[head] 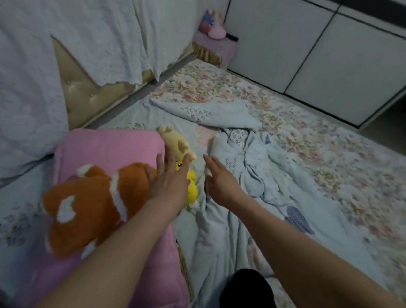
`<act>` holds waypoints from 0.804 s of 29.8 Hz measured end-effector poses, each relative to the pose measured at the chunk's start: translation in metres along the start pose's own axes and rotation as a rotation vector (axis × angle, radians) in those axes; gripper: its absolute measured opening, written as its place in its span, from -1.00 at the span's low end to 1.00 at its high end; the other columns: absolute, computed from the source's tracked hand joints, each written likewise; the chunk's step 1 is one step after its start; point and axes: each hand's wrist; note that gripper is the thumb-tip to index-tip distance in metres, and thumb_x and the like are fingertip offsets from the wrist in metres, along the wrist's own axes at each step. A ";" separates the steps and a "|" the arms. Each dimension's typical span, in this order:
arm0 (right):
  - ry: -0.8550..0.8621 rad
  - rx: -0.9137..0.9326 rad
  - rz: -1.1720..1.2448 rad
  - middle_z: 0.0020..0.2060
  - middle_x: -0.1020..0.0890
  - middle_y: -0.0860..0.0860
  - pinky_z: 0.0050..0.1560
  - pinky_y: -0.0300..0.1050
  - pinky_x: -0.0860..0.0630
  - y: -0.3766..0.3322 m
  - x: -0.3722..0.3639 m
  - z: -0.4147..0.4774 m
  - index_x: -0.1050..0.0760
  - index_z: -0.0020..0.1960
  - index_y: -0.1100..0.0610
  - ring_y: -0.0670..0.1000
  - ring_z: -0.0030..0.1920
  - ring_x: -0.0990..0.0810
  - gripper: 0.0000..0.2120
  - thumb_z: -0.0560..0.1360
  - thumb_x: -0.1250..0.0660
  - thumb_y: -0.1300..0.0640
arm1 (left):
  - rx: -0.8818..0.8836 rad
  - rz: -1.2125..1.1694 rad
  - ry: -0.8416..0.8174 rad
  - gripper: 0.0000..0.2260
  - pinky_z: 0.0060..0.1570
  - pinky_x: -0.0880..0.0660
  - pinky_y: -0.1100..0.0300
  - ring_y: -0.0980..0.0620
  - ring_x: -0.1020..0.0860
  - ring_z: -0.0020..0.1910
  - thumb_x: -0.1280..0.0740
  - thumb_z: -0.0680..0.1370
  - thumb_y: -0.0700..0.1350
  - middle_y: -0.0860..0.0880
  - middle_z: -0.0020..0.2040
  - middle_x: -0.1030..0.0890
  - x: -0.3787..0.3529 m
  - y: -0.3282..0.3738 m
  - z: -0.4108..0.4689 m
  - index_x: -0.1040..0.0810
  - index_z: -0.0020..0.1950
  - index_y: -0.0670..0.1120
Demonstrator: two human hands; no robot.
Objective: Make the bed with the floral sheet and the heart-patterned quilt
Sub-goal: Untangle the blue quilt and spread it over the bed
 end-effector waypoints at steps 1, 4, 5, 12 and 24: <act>-0.005 0.000 -0.010 0.57 -0.11 0.16 0.40 -0.12 -0.21 0.002 -0.001 -0.003 -0.04 0.60 0.10 0.11 0.55 -0.12 -0.44 0.65 -0.12 0.22 | -0.009 -0.018 -0.006 -0.47 0.46 0.13 -0.32 -0.23 0.20 0.57 -0.05 0.69 0.04 -0.06 0.62 0.17 0.000 0.003 -0.002 0.14 0.60 0.15; 0.043 -0.075 -0.010 0.57 -0.10 0.15 0.44 -0.14 -0.15 -0.014 -0.009 -0.050 -0.04 0.60 0.08 0.09 0.57 -0.08 -0.43 0.64 -0.12 0.26 | -0.144 0.025 -0.003 -0.44 0.44 0.15 -0.32 -0.24 0.22 0.56 -0.08 0.69 0.00 -0.05 0.61 0.21 0.008 0.003 -0.036 0.18 0.59 0.16; 0.051 -0.085 0.003 0.58 -0.09 0.14 0.45 -0.15 -0.12 -0.017 -0.014 -0.060 -0.03 0.60 0.08 0.08 0.57 -0.07 -0.42 0.63 -0.12 0.27 | -0.166 0.036 0.000 -0.42 0.44 0.15 -0.32 -0.24 0.22 0.56 -0.10 0.69 -0.02 -0.05 0.61 0.21 0.006 0.004 -0.044 0.18 0.59 0.16; 0.150 -0.196 0.074 0.57 -0.10 0.14 0.45 -0.19 -0.09 -0.035 -0.022 -0.118 -0.01 0.60 0.10 0.06 0.57 -0.02 -0.38 0.61 -0.14 0.31 | -0.286 0.093 -0.069 -0.44 0.45 0.21 -0.32 -0.24 0.25 0.56 -0.08 0.70 0.00 -0.09 0.61 0.20 0.004 0.011 -0.084 0.17 0.61 0.10; 0.147 -0.374 0.113 0.58 -0.07 0.12 0.43 -0.12 -0.18 -0.006 -0.031 -0.189 -0.01 0.61 0.06 0.08 0.57 -0.07 -0.39 0.63 -0.13 0.30 | -0.444 0.190 -0.131 -0.39 0.47 0.06 -0.30 -0.24 0.15 0.57 -0.14 0.67 0.05 -0.08 0.62 0.13 -0.037 0.044 -0.120 0.15 0.61 0.10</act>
Point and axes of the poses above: each hand's wrist, its own z-axis towards the middle knuckle, its own x-axis out of the back of the hand, y = z × x
